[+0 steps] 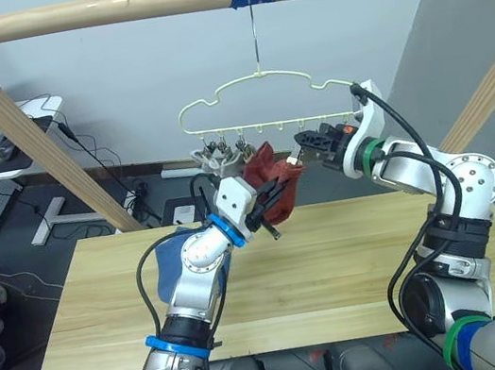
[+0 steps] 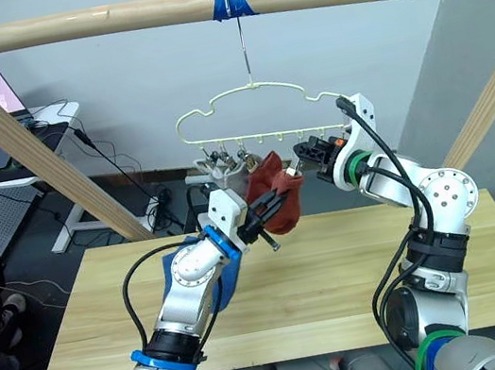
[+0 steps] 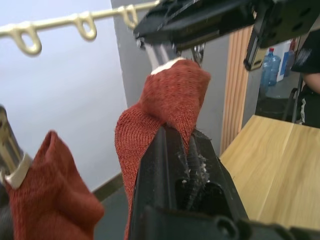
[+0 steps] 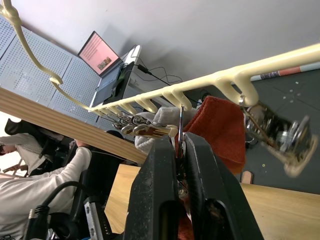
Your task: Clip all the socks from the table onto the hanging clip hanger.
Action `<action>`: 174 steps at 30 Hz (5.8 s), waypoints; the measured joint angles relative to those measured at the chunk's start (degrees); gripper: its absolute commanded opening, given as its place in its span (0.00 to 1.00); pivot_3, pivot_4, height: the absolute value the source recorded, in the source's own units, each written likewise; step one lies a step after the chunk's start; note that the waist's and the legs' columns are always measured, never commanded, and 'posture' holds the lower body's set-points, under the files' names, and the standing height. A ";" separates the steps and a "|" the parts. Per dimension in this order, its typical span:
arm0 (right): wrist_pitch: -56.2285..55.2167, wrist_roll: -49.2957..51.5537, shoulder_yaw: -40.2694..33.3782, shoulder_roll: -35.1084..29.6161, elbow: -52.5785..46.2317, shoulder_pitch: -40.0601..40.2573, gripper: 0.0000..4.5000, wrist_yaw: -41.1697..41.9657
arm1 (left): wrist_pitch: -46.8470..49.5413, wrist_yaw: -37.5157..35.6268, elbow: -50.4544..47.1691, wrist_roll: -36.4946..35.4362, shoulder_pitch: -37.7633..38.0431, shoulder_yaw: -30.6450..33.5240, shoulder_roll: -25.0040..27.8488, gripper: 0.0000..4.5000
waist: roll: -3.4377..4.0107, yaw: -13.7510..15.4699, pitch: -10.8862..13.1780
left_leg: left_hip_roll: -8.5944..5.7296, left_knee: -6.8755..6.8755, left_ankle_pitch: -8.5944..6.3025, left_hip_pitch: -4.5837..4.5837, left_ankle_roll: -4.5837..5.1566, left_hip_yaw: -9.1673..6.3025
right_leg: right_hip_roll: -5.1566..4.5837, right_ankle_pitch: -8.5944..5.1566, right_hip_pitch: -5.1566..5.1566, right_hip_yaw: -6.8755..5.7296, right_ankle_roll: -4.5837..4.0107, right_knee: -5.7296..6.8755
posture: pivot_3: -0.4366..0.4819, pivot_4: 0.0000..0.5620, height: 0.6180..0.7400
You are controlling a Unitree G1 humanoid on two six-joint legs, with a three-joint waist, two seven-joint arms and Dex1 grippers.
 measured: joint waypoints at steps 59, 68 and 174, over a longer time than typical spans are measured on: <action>-36.09 -23.81 28.91 -18.59 -18.35 24.48 0.56 19.00 | 41.52 -3.87 -22.84 -22.95 10.15 12.30 12.25 1.00 | -0.22 -0.57 0.50 | 0.11 0.05 0.01 -0.07 -0.01 -0.08 | 0.06 -0.10 -0.07 -0.01 -0.04 0.01 | 0.49 0.32 1.00; -44.94 -37.36 31.62 -14.21 -14.40 24.70 0.56 19.16 | 43.93 -6.36 -31.43 -28.87 12.71 15.71 14.60 1.00 | -0.29 0.32 0.60 | 0.10 0.02 0.01 -0.04 -0.02 -0.05 | 0.02 -0.15 -0.06 -0.04 -0.15 0.01 | 0.51 0.33 1.00; -49.79 -48.96 25.50 1.77 2.76 12.92 0.56 18.93 | 39.62 -3.43 -35.81 -26.17 15.56 13.78 14.09 1.00 | -0.28 1.75 0.60 | 0.08 0.04 0.01 0.00 -0.02 -0.07 | -0.02 0.02 -0.03 -0.10 -0.44 0.11 | 0.58 0.32 1.00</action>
